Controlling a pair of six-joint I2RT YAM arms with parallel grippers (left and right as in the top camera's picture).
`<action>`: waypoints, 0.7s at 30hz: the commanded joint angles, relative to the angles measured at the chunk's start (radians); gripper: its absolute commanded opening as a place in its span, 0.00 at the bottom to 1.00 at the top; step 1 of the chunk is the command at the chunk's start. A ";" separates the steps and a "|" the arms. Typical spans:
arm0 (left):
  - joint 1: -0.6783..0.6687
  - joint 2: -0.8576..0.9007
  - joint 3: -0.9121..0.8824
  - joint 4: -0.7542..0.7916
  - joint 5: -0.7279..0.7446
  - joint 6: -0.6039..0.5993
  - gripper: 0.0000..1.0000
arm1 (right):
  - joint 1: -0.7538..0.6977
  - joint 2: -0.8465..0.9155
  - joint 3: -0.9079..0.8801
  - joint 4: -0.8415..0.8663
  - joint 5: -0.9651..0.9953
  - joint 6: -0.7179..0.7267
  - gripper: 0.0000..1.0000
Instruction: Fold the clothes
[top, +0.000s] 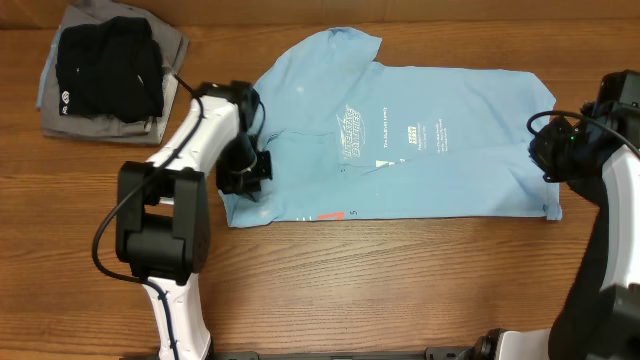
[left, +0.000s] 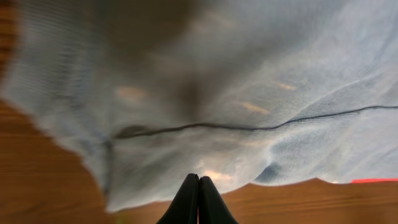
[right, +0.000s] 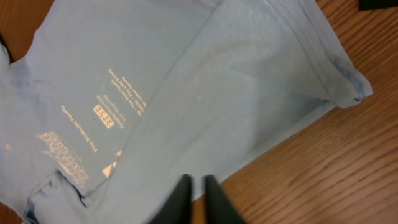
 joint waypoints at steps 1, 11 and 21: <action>-0.010 -0.008 -0.039 0.035 0.019 0.010 0.04 | 0.007 0.074 -0.001 0.013 0.019 -0.002 0.04; 0.018 -0.008 -0.055 0.050 -0.035 0.008 0.04 | -0.003 0.286 -0.001 0.045 0.079 0.043 0.04; 0.071 -0.007 -0.165 0.129 -0.033 0.008 0.04 | -0.003 0.407 -0.001 0.048 0.137 0.082 0.04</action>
